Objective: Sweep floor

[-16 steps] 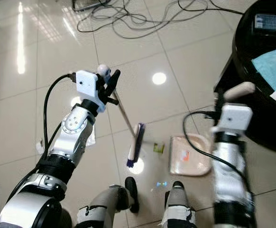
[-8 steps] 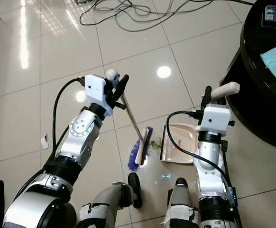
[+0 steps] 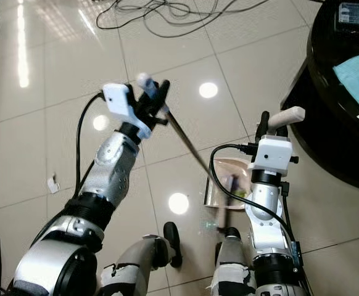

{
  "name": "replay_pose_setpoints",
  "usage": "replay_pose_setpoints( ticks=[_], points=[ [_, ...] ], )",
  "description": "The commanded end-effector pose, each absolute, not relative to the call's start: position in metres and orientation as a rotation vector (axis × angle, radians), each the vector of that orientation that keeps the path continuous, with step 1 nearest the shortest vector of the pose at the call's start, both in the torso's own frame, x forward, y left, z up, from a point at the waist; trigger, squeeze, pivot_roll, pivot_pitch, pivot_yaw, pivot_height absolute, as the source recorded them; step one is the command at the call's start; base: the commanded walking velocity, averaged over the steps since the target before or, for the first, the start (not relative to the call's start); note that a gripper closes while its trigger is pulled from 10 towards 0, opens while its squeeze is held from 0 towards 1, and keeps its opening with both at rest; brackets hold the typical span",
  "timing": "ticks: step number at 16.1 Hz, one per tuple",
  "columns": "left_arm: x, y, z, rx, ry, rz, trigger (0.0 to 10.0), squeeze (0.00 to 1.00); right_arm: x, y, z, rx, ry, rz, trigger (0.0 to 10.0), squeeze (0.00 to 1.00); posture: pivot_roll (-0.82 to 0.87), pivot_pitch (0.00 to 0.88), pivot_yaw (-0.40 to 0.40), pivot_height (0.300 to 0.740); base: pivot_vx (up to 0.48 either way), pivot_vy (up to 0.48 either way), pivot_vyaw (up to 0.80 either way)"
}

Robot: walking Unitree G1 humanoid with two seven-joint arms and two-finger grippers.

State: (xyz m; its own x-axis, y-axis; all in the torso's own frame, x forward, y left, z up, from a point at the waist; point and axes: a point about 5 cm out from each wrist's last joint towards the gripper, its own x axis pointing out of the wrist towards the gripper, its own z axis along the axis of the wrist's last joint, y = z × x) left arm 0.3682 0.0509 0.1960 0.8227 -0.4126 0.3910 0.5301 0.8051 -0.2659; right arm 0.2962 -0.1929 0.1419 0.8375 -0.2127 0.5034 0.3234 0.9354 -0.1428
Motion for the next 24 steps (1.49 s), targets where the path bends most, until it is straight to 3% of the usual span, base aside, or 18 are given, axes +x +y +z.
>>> replay_pose_setpoints(
  ticks=[1,7,9,10,13,14,18,19,21,24],
  points=[
    [0.363,0.028,0.236,-0.439,-0.473,-0.614,10.0,0.00,0.294,-0.190,0.122,-0.239,-0.412,-0.270,10.0,0.00,0.00,0.405,0.228,0.740,0.000,0.000,0.00],
    [0.363,0.042,0.269,-0.319,-0.583,-0.724,10.0,0.00,0.297,-0.190,0.121,-0.237,-0.401,-0.254,10.0,0.00,-0.01,0.365,0.197,0.740,0.000,0.000,0.00],
    [0.364,0.075,0.276,-0.220,-0.561,-0.765,10.0,0.00,0.299,-0.194,0.127,-0.221,-0.414,-0.273,10.0,0.00,-0.06,0.315,0.170,0.740,0.000,0.000,0.00],
    [0.365,0.106,0.281,-0.145,-0.584,-0.685,10.0,0.00,0.299,-0.197,0.135,-0.221,-0.423,-0.275,10.0,0.00,-0.08,0.279,0.145,0.740,0.000,0.000,0.00],
    [0.362,0.143,0.284,-0.136,-0.591,-0.545,10.0,0.00,0.293,-0.202,0.147,-0.180,-0.438,-0.290,10.0,0.00,-0.11,0.236,0.137,0.740,0.000,0.000,0.00],
    [0.354,0.157,0.274,-0.080,-0.566,-0.509,10.0,0.00,0.287,-0.206,0.151,-0.124,-0.428,-0.303,10.0,0.00,-0.12,0.216,0.139,0.740,0.000,0.000,0.00],
    [0.344,0.168,0.235,0.041,-0.388,-0.423,10.0,0.00,0.278,-0.204,0.166,-0.032,-0.431,-0.272,10.0,0.00,-0.11,0.189,0.124,0.740,0.000,0.000,0.00],
    [0.333,0.176,0.198,0.095,-0.212,-0.360,10.0,0.00,0.273,-0.196,0.188,-0.024,-0.447,-0.226,10.0,0.00,-0.12,0.184,0.117,0.740,0.000,0.000,0.00],
    [0.314,0.185,0.165,0.071,-0.074,-0.278,10.0,0.00,0.270,-0.193,0.213,-0.020,-0.446,-0.221,10.0,0.00,-0.13,0.180,0.099,0.740,0.000,0.000,0.00],
    [0.300,0.191,0.149,0.058,0.005,-0.204,10.0,0.00,0.265,-0.194,0.229,0.027,-0.455,-0.213,10.0,0.00,-0.13,0.164,0.081,0.740,0.000,0.000,0.00]
  ],
)
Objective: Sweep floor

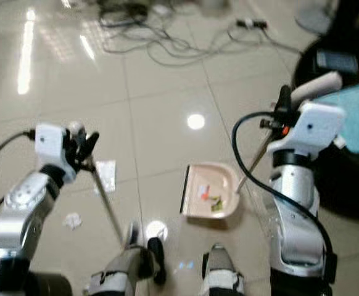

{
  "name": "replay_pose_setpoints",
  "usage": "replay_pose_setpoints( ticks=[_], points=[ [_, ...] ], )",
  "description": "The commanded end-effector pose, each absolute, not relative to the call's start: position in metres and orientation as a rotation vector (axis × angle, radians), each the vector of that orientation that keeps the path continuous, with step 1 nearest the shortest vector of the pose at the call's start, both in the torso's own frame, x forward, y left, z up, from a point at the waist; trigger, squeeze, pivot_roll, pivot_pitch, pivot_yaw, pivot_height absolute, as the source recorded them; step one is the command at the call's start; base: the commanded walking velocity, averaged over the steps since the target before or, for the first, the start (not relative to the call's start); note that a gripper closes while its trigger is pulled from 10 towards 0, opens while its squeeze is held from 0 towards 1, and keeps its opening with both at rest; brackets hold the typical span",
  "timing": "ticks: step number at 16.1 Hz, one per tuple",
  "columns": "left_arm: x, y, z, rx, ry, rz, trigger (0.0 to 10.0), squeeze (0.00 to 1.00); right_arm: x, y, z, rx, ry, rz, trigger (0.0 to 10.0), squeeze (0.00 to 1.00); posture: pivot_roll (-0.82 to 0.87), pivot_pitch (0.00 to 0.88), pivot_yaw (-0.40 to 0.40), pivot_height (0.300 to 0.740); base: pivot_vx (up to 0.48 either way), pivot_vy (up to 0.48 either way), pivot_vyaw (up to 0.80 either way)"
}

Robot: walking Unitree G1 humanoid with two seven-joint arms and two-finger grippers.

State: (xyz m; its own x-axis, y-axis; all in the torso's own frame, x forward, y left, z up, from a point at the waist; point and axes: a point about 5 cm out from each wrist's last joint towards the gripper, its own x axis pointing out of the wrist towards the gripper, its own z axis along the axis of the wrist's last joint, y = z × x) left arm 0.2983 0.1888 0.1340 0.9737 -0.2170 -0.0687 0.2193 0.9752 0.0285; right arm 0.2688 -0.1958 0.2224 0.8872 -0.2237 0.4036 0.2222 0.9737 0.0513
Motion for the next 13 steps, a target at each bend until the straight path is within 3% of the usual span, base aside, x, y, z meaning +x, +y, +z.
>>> replay_pose_setpoints(
  ticks=[1,4,9,13],
  points=[
    [0.291,0.193,0.145,0.041,0.003,-0.214,10.0,0.00,0.263,-0.195,0.233,0.079,-0.451,-0.229,10.0,0.00,-0.14,0.149,0.080,0.740,0.000,0.000,0.00],
    [0.280,0.190,0.135,0.052,0.029,-0.225,10.0,0.00,0.258,-0.193,0.241,0.127,-0.428,-0.198,10.0,0.00,-0.15,0.098,0.086,0.740,0.000,0.000,0.00],
    [0.288,0.176,0.143,0.073,-0.014,-0.257,10.0,0.00,0.260,-0.179,0.244,0.183,-0.393,-0.087,10.0,0.00,-0.15,0.067,0.099,0.740,0.000,0.000,0.00],
    [0.297,0.167,0.152,0.095,-0.030,-0.283,10.0,0.00,0.262,-0.177,0.249,0.219,-0.392,-0.088,10.0,0.00,-0.12,0.089,0.122,0.740,0.000,-0.469,0.00]
  ],
)
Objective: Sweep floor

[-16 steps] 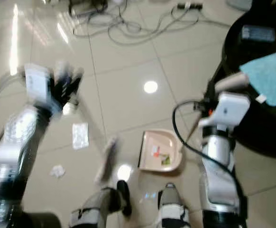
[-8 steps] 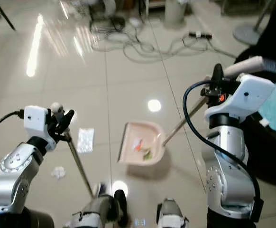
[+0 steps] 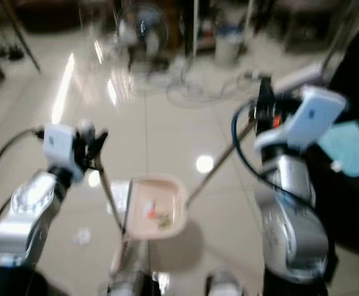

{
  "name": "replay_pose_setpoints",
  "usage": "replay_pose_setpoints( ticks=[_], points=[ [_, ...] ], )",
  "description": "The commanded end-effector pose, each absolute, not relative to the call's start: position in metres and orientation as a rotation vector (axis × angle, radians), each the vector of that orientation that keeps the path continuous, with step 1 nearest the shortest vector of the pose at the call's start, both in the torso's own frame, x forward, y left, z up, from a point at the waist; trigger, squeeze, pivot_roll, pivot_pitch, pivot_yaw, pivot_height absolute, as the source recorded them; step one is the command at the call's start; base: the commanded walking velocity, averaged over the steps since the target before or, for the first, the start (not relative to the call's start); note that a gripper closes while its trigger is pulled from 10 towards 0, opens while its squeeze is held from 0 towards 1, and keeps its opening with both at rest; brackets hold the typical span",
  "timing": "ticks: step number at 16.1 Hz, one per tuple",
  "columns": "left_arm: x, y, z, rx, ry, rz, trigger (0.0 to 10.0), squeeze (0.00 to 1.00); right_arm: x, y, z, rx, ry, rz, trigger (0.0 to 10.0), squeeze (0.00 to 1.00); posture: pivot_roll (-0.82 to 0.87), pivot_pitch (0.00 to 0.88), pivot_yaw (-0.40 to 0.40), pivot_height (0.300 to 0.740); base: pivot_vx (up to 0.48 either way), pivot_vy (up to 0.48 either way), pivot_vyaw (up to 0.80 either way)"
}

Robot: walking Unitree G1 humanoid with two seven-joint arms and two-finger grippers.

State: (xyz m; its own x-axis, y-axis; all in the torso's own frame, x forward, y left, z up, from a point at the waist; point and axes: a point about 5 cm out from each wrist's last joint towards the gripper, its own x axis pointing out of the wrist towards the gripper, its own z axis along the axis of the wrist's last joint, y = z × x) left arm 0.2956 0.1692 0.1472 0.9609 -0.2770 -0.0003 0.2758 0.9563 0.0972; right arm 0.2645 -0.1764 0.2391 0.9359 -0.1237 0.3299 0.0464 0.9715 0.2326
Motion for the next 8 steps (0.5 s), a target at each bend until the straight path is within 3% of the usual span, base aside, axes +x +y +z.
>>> replay_pose_setpoints(
  ticks=[1,2,8],
  points=[
    [0.296,0.167,0.154,0.096,-0.029,-0.287,10.0,0.00,0.260,-0.178,0.249,0.226,-0.389,-0.097,10.0,0.00,-0.12,0.093,0.127,0.740,0.000,-0.480,0.00],
    [0.296,0.167,0.154,0.101,-0.029,-0.291,10.0,0.00,0.260,-0.178,0.248,0.229,-0.387,-0.100,10.0,0.00,-0.11,0.095,0.129,0.740,0.000,-0.480,0.00],
    [0.283,0.179,0.147,0.150,0.018,-0.271,10.0,0.00,0.255,-0.188,0.246,0.273,-0.369,-0.147,10.0,0.00,-0.09,0.122,0.145,0.740,0.000,0.000,0.00]
  ],
)
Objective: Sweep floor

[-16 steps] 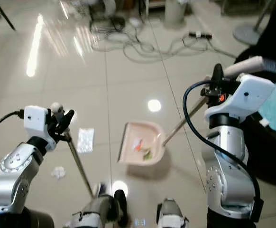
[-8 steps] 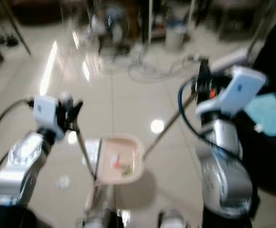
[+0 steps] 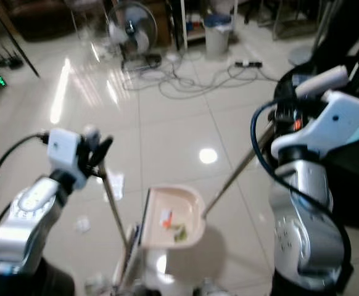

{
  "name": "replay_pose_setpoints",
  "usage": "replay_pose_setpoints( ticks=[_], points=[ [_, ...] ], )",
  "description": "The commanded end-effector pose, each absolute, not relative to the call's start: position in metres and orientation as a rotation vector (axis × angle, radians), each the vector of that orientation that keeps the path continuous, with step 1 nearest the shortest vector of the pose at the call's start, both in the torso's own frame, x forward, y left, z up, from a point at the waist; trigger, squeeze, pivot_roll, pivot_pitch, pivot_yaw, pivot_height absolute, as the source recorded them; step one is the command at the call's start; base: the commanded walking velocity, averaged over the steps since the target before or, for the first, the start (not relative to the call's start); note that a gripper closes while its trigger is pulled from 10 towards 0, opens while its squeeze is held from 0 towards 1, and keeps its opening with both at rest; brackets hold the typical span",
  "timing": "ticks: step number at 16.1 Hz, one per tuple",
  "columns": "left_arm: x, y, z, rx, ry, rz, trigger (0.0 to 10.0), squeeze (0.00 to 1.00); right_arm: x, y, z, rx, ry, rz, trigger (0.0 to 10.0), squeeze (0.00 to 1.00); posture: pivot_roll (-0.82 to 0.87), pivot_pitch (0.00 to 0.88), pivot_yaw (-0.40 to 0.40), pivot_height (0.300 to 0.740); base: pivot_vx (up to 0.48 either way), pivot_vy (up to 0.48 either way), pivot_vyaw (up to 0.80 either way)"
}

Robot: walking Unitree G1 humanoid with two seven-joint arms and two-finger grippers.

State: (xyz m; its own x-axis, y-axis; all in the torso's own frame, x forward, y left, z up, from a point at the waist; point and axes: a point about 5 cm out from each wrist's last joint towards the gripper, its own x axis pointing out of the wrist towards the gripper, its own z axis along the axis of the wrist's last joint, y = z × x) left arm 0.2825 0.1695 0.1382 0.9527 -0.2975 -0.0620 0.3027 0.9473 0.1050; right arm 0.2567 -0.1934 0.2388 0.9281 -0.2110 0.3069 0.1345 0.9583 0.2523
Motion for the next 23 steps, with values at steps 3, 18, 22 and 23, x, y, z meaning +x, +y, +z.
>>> replay_pose_setpoints(
  ticks=[3,18,22,23],
  points=[
    [0.282,0.187,0.142,0.163,0.044,-0.249,10.0,0.00,0.256,-0.196,0.251,0.266,-0.376,-0.158,10.0,0.00,-0.09,0.118,0.127,0.740,0.000,0.000,0.00],
    [0.240,0.204,0.091,0.197,0.219,-0.216,10.0,0.00,0.285,-0.196,0.304,0.067,-0.396,-0.008,10.0,0.00,-0.10,0.044,0.052,0.740,0.000,0.000,0.58],
    [0.243,0.198,0.092,0.185,0.213,-0.210,10.0,0.00,0.294,-0.196,0.310,0.102,-0.396,0.021,10.0,0.00,-0.11,0.046,0.054,0.740,0.000,0.000,0.79],
    [0.243,0.198,0.092,0.184,0.211,-0.209,10.0,0.00,0.295,-0.196,0.311,0.103,-0.395,0.021,10.0,0.00,-0.11,0.046,0.055,0.740,0.000,0.000,0.79]
  ],
)
